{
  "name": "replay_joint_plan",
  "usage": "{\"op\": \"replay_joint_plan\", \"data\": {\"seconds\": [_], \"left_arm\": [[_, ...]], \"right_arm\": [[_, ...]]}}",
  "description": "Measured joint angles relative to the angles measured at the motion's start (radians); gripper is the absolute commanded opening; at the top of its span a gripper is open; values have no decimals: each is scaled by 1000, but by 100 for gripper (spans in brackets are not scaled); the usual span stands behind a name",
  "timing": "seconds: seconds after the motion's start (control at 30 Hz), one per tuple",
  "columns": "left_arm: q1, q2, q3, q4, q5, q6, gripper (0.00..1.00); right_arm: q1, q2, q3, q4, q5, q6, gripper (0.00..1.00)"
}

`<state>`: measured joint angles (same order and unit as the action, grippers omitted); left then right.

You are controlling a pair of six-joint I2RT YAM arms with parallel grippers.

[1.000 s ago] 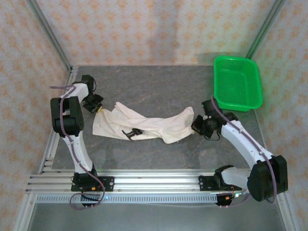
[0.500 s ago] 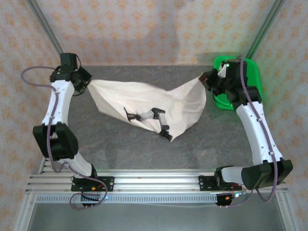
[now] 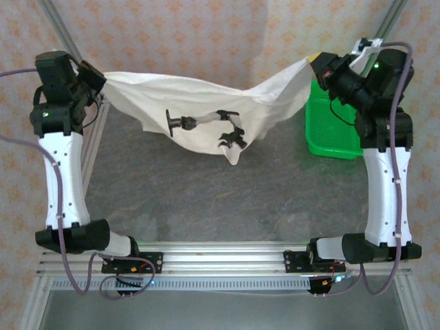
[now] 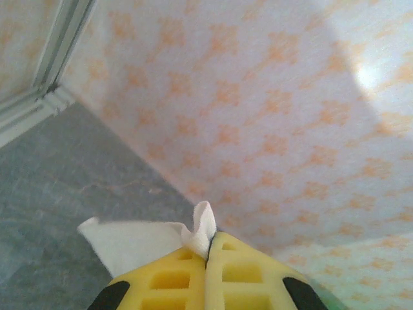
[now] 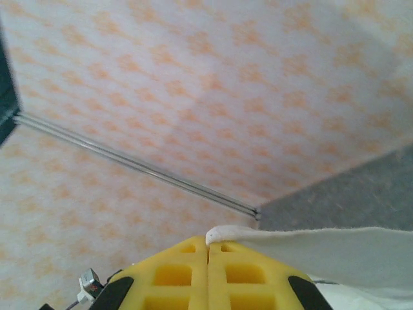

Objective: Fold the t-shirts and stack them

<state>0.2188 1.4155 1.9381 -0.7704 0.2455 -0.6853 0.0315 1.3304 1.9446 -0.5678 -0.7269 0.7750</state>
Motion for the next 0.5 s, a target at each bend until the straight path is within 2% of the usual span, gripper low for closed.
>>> {"op": "replay_joint_plan", "data": {"seconds": [0.27,0.5], "left_arm": [[0,-88,188,3,-22,51,0],[0,-121,214,13,-22,59,0]], "right_arm": [[0,2,243,-39,8,11,0],[-2,19,440,-103,16,-3,0]]}}
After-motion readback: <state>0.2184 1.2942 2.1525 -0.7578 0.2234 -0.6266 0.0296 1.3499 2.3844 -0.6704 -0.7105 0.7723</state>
